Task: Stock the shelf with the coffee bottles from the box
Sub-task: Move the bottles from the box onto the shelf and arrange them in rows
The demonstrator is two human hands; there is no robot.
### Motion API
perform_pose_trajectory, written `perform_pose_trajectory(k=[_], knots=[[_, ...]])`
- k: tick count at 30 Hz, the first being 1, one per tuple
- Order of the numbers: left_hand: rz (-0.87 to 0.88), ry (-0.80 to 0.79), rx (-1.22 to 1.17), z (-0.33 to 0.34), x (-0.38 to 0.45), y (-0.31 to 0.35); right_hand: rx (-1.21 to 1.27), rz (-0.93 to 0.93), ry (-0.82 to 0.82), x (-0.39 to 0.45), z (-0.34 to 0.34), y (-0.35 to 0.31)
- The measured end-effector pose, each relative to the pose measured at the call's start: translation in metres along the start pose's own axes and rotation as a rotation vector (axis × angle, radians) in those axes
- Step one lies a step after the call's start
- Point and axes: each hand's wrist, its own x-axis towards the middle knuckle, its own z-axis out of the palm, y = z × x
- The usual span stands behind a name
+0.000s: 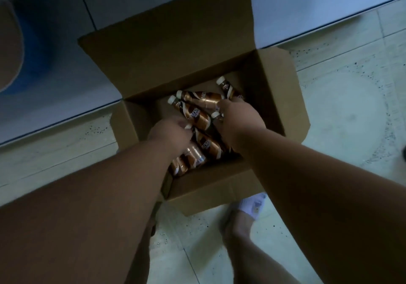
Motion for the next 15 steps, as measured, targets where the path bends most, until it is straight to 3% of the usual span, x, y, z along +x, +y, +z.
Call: perform_pose_trajectory(k=[4,8,12,15], knots=[[-0.06,-0.036,-0.042,0.005,0.073,-0.007,-0.058,-0.086,0.035,0.069,0.051,-0.007],[-0.14,-0.013,-0.268,0.038,0.135,-0.016,-0.184,-0.176,0.078,0.135,0.087,0.006],[-0.195,0.055,-0.477,0.067,0.174,-0.025,-0.238,-0.161,-0.039,0.17,0.103,0.027],[-0.217,0.097,-0.626,0.076,0.19,-0.031,-0.3,-0.187,-0.04,0.179,0.106,0.029]])
